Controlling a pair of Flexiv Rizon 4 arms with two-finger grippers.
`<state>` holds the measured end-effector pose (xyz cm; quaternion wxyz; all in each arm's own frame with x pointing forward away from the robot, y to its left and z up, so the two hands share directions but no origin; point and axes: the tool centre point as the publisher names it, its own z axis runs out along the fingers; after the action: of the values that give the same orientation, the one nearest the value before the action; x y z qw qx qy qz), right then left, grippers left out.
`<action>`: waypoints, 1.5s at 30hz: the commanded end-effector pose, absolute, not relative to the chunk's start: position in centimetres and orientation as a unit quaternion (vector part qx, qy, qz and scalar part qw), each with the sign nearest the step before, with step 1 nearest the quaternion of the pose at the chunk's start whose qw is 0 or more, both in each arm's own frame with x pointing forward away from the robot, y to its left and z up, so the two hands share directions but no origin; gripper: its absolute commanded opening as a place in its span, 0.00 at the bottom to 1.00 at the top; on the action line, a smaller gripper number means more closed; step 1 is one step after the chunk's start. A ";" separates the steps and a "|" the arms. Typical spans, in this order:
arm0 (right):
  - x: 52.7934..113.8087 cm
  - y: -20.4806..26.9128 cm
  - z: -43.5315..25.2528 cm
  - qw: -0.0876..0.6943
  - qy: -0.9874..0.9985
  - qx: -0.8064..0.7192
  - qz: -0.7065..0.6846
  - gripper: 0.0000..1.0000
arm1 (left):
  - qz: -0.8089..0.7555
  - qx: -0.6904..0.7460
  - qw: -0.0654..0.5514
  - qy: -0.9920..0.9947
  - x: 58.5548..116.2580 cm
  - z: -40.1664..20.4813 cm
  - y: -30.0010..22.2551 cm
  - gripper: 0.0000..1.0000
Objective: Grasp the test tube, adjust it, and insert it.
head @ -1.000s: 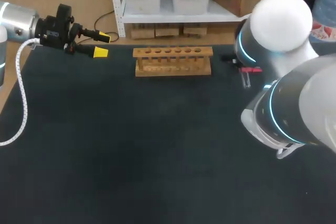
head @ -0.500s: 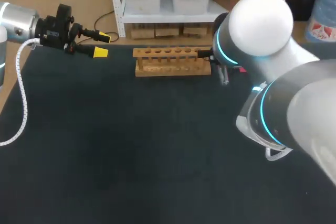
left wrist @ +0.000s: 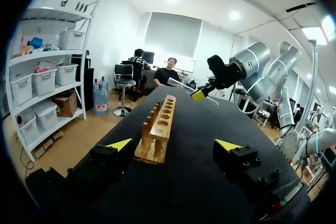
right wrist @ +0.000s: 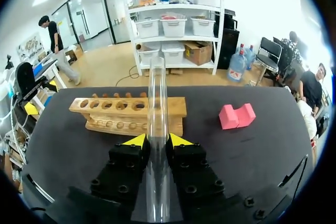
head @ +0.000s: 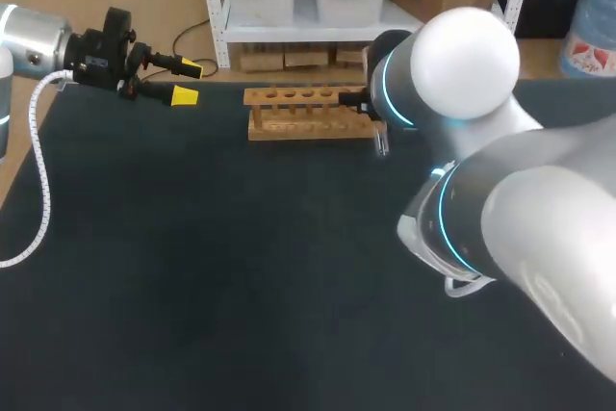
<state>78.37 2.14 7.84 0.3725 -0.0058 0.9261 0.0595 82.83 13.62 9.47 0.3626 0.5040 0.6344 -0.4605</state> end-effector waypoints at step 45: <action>81.5 4.3 3.6 0.314 0.943 -0.043 0.102 0.00 | -0.460 0.504 0.363 0.634 82.8 9.4 13.7 1.00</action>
<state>80.77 4.47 3.69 0.3350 -0.0380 0.9367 0.0943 82.83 13.62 9.47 0.3626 0.5039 0.6344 -0.4605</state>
